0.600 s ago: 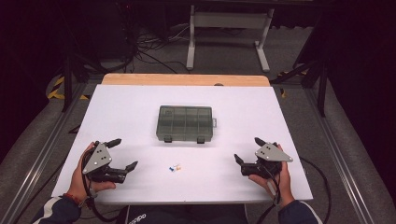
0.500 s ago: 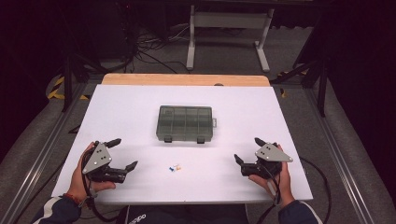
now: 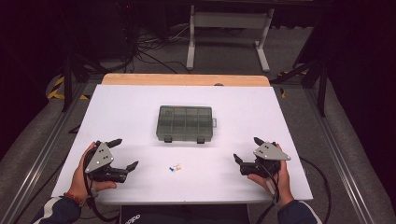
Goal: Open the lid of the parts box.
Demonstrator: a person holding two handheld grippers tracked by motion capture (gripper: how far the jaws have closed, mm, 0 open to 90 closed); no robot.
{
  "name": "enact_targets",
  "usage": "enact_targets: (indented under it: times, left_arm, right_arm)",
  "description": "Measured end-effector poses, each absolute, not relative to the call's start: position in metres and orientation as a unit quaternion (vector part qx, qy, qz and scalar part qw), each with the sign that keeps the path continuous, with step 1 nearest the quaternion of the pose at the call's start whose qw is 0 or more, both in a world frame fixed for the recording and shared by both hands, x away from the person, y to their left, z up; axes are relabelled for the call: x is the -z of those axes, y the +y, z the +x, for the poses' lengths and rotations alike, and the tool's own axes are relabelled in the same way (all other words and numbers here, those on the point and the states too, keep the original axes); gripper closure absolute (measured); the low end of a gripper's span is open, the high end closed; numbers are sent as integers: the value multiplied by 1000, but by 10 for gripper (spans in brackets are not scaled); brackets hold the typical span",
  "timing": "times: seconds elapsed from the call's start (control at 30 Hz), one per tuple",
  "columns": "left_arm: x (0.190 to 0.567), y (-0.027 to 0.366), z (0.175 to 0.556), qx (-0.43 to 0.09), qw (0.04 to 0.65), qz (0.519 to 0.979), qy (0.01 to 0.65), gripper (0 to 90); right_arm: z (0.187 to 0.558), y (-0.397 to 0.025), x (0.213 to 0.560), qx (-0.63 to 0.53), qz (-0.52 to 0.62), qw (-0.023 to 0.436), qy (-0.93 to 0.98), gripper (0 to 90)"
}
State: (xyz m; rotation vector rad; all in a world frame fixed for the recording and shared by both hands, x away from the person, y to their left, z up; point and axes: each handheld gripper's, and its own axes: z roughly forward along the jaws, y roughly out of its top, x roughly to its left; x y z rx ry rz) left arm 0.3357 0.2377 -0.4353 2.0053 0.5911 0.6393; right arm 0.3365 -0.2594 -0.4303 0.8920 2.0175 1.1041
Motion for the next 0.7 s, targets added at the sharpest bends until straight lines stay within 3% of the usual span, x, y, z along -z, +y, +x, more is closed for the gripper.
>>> enact_targets:
  times: [0.47, 0.7]
  left_arm:
    - [437, 224, 370, -233, 434, 831, 259, 111]
    - [437, 200, 398, -213, 408, 850, 256, 235]
  right_arm:
    - [360, -243, 425, -413, 344, 294, 790, 148]
    - [387, -214, 422, -400, 321, 264, 817, 257]
